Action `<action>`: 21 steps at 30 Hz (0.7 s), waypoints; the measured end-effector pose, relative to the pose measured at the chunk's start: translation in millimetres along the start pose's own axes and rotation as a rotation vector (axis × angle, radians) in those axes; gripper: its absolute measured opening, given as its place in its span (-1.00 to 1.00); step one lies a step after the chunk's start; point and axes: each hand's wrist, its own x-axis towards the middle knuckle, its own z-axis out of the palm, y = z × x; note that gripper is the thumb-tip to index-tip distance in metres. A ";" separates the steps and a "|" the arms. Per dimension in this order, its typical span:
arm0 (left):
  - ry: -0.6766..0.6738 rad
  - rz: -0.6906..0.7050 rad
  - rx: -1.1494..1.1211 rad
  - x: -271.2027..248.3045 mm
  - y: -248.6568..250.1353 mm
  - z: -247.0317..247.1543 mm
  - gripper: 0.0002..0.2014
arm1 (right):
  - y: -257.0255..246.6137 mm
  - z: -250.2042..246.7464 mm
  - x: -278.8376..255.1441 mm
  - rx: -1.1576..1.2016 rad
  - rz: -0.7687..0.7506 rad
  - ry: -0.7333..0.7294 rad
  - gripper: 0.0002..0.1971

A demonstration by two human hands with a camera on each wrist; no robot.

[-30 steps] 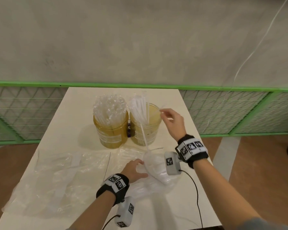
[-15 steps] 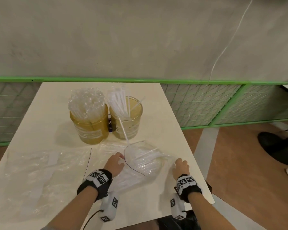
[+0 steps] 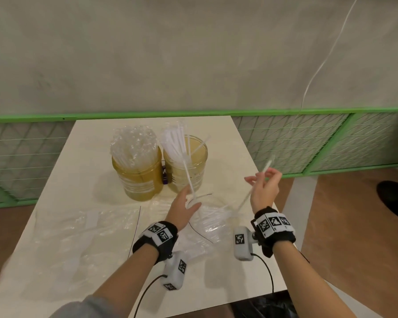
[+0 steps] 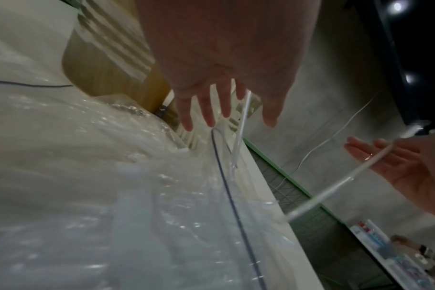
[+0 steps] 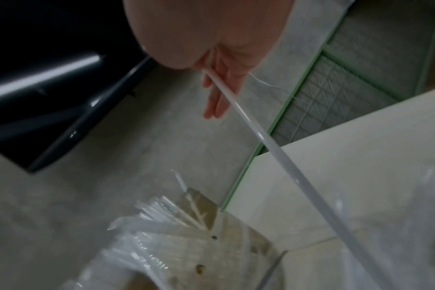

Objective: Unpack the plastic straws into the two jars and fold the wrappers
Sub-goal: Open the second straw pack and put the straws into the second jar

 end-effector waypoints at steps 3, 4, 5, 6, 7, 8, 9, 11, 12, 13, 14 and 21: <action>0.061 0.045 -0.019 6.4 12.6 6.6 -0.62 | -7.6 7.0 -3.1 0.160 -0.004 0.031 -0.85; 0.092 0.055 -0.015 8.3 15.4 8.9 -0.73 | -4.3 9.2 -7.7 0.168 0.020 0.002 -0.83; 0.115 0.071 -0.009 9.6 17.3 11.1 -0.82 | 1.5 11.3 -14.1 0.162 0.045 -0.047 -0.82; 0.134 0.097 -0.008 10.1 18.4 13.5 -0.86 | 6.8 12.6 -22.0 0.145 0.073 -0.108 -0.82; 0.145 0.125 -0.003 10.3 19.9 15.4 -0.88 | 10.5 13.7 -30.0 0.139 0.098 -0.172 -0.82; 0.144 0.163 0.015 9.6 21.6 16.6 -0.90 | 14.1 15.2 -38.8 0.140 0.143 -0.233 -0.82; 0.123 0.199 0.052 8.6 23.7 18.3 -0.90 | 17.1 17.8 -47.3 0.170 0.210 -0.291 -0.82; 0.032 0.254 0.137 6.9 25.1 23.3 -0.89 | 23.8 27.3 -63.3 0.202 0.344 -0.411 -0.81; -0.009 0.266 0.179 5.5 24.7 26.0 -0.86 | 25.4 32.7 -68.7 0.164 0.357 -0.460 -0.82; -0.026 0.271 0.210 3.9 24.3 28.0 -0.81 | 27.8 37.6 -72.0 0.118 0.338 -0.488 -0.81; -0.017 0.265 0.245 2.9 22.2 29.6 -0.76 | 28.0 40.7 -73.2 0.075 0.309 -0.483 -0.80; -0.299 -0.305 0.634 -2.1 -6.7 18.9 -0.38 | 39.1 16.0 -57.8 -0.261 0.501 -0.156 -0.73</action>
